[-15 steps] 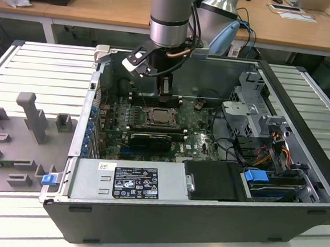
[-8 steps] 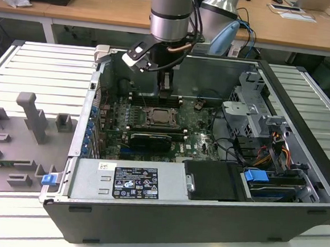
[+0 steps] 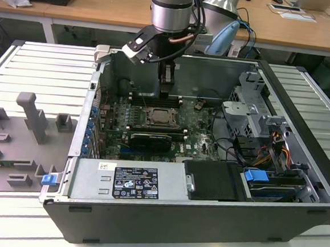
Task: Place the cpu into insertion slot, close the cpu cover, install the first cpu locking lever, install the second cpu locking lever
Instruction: 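Install the first cpu locking lever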
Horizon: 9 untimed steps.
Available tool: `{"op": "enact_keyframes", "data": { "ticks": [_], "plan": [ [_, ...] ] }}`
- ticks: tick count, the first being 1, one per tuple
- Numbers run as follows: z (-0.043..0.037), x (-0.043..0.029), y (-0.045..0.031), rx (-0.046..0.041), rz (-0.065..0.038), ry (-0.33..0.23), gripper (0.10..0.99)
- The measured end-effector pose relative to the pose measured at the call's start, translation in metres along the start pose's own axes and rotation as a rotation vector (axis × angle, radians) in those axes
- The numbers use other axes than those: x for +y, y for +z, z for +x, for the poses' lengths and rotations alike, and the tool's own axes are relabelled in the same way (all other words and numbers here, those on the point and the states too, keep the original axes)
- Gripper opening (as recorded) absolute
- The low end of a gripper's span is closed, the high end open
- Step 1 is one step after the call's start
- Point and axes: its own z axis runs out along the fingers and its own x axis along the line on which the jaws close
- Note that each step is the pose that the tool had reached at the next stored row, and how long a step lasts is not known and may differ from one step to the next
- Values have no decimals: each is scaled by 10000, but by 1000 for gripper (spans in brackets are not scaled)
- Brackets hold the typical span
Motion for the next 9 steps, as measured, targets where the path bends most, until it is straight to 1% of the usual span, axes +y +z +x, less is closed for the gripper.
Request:
{"op": "enact_keyframes", "data": {
  "ticks": [2, 6, 9],
  "plan": [
    [0, 0, -1, 1, -1, -90, 161],
    [0, 0, -1, 27, -15, -599, 161],
    [0, 0, -1, 35, -19, -755, 161]
  ]
}}
